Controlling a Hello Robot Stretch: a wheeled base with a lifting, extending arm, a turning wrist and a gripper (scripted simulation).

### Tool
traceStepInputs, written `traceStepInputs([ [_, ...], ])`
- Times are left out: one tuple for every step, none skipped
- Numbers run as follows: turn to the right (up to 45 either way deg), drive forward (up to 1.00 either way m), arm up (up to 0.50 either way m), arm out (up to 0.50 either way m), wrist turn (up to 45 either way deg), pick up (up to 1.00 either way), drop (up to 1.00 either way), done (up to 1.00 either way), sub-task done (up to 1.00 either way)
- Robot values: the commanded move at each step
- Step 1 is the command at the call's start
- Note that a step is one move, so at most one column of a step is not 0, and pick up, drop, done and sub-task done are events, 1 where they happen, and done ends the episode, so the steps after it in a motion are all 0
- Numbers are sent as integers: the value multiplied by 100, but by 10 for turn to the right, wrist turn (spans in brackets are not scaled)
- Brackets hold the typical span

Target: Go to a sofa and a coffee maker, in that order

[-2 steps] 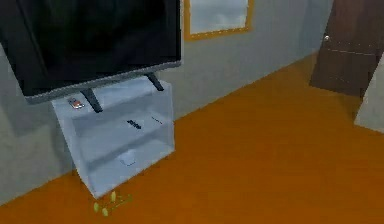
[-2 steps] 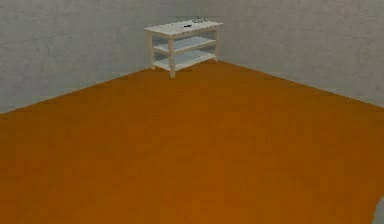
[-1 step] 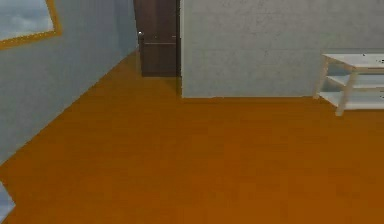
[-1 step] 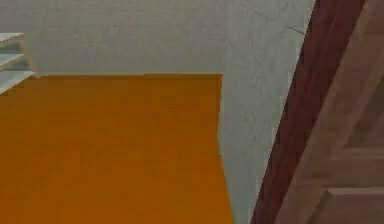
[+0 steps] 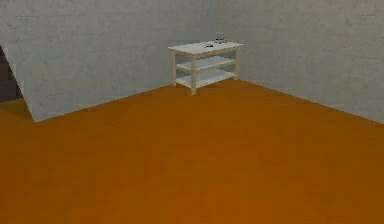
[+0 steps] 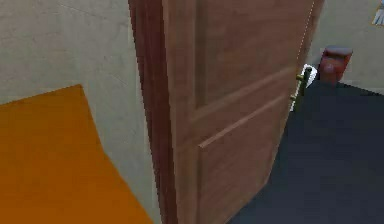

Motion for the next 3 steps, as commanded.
traceStepInputs([
  [0, 30, 0, 0, 0, 0, 0, 0, 0],
  [450, 0, 0, 0, 0, 0, 0, 0, 0],
  [30, 0, 0, 0, 0, 0, 0, 0, 0],
])
